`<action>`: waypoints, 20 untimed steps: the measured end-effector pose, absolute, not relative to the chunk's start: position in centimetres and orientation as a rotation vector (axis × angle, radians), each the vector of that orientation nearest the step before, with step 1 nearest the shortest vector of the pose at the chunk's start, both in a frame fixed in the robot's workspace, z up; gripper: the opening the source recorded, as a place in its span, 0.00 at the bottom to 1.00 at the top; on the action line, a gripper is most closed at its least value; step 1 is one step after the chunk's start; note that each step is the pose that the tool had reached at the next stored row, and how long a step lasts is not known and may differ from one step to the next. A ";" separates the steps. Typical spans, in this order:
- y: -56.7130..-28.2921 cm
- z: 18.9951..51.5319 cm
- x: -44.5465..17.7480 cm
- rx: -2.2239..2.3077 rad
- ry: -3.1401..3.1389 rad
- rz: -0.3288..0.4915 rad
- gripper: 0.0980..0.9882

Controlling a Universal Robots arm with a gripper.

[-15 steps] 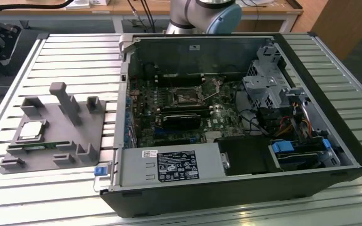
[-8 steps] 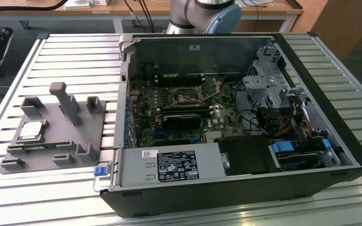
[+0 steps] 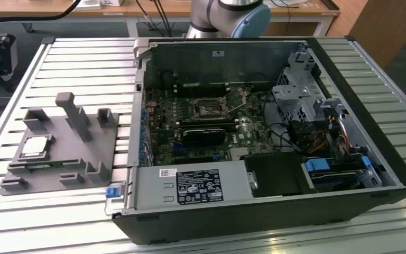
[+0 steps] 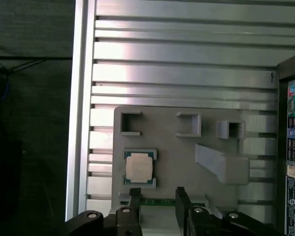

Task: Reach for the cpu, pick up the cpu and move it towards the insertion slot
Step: 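Pick up the cpu and move it towards the insertion slot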

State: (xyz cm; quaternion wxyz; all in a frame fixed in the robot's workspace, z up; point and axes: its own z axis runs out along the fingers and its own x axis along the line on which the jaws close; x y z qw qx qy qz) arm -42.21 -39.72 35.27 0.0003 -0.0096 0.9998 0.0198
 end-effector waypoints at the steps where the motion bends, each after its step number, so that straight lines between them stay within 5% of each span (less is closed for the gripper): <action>1: -39.7 35.1 -42.2 -0.030 3.140 0.064 0.35; 6: -39.9 34.2 -42.4 -0.030 3.140 0.067 0.61; 9: -39.9 33.6 -42.5 -0.030 3.140 0.067 0.68; 20: -39.9 31.7 -42.6 -0.030 3.140 0.067 0.68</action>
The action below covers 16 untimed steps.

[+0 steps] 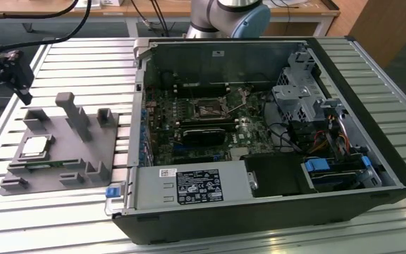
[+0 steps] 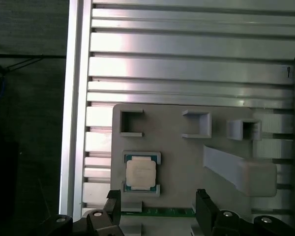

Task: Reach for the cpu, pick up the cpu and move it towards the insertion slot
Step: 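Pick up the cpu and move it towards the insertion slot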

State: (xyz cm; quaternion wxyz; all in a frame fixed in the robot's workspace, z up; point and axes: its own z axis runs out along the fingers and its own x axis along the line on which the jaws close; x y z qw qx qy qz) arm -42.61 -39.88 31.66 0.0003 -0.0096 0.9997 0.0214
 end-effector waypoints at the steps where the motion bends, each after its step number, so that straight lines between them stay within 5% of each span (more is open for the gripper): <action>1: -39.9 31.5 -42.6 -0.030 3.140 0.067 0.68; 16: -39.9 29.2 -42.8 -0.030 3.141 0.067 0.68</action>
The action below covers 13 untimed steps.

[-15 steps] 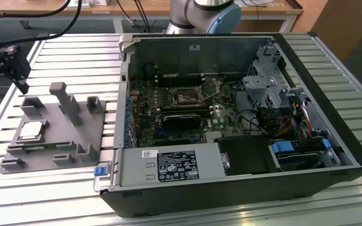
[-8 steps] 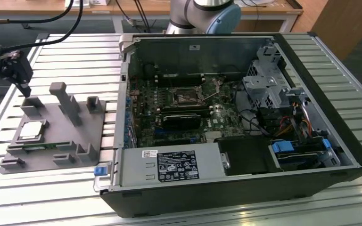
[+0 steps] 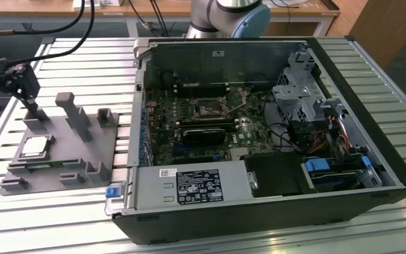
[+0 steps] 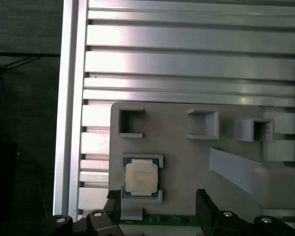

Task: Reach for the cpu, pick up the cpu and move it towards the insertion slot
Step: 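Pick up the cpu and move it towards the insertion slot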

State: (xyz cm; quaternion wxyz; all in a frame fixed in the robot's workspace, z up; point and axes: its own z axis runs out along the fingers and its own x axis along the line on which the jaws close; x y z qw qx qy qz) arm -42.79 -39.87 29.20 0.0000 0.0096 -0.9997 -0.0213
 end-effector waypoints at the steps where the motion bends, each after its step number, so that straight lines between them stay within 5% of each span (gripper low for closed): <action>1: -39.9 29.0 -42.8 0.030 -3.141 -0.067 0.68; 13: -39.9 27.2 -42.9 0.030 -3.141 -0.067 0.68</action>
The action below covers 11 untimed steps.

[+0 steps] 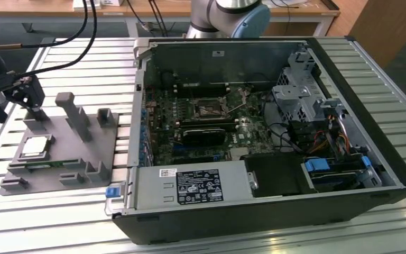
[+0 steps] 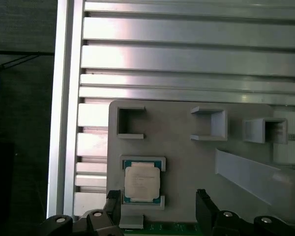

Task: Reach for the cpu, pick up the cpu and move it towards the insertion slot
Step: 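Pick up the cpu and move it towards the insertion slot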

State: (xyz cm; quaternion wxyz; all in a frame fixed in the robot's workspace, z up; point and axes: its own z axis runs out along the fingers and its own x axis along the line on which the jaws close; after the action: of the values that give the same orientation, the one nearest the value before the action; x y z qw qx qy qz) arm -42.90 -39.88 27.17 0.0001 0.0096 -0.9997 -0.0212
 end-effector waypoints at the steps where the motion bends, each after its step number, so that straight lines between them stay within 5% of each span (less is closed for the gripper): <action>1: -39.9 27.0 -42.9 0.030 -3.141 -0.067 0.68; 11: -39.9 25.9 -43.0 0.030 -3.141 -0.067 0.68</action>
State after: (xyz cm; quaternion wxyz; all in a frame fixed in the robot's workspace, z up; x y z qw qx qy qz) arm -42.95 -39.88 25.95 0.0001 0.0096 -0.9997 -0.0212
